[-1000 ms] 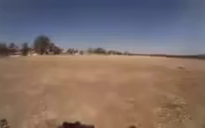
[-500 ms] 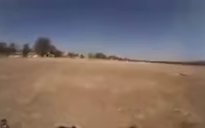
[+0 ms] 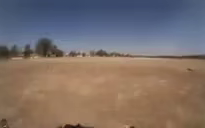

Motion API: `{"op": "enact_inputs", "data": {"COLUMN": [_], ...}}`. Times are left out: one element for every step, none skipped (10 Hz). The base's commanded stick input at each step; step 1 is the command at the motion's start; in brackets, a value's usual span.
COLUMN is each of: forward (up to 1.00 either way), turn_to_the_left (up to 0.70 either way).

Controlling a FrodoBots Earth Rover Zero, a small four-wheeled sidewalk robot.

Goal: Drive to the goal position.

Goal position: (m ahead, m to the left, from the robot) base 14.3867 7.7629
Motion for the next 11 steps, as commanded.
{"op": "enact_inputs", "data": {"forward": [0.70, 0.70, 0.70, 0.70, 0.70, 0.70, 0.70, 0.70, 0.70, 0.70, 0.70], "turn_to_the_left": [0.00, -0.19, -0.27, -0.27, -0.27, -0.08, 0.00, 0.00, 0.00, 0.00, 0.00]}}
